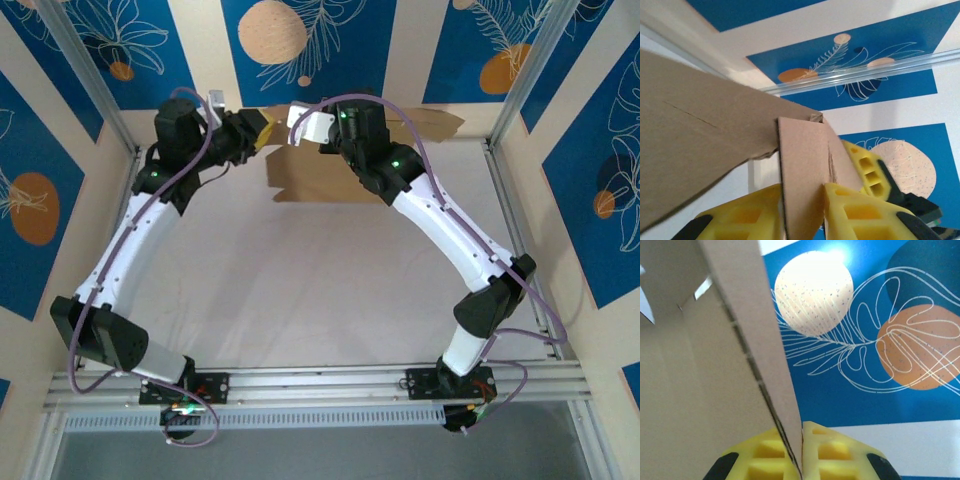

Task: Fold the paper box

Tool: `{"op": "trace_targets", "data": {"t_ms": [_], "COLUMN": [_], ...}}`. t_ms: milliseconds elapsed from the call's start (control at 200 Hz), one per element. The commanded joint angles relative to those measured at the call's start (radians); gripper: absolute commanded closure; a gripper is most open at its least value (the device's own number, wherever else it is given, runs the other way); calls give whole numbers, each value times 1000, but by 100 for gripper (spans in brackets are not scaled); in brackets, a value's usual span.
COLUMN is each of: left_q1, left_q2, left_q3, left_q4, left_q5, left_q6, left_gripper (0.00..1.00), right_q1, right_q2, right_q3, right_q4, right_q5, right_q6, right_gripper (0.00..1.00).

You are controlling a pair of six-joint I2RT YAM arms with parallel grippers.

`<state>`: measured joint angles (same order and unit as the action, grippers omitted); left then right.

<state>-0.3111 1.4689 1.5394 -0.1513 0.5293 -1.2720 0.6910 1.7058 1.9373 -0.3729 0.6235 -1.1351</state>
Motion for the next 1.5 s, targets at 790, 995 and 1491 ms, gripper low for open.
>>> {"op": "trace_targets", "data": {"t_ms": [790, 995, 1491], "left_q1": [82, 152, 52], "left_q2": [-116, -69, -4], "left_q3": [102, 89, 55], "left_q4": [-289, -185, 14], "left_q5": [-42, 14, 81], "left_q6": [247, 187, 72], "left_gripper": [36, 37, 43], "right_q1": [-14, 1, 65], "right_q2": [-208, -275, -359], "right_q3": [-199, -244, -422], "right_q4": [-17, -126, -55], "right_q5": [-147, -279, -241], "right_q6": [428, 422, 320], "right_gripper": [100, 100, 100]}}
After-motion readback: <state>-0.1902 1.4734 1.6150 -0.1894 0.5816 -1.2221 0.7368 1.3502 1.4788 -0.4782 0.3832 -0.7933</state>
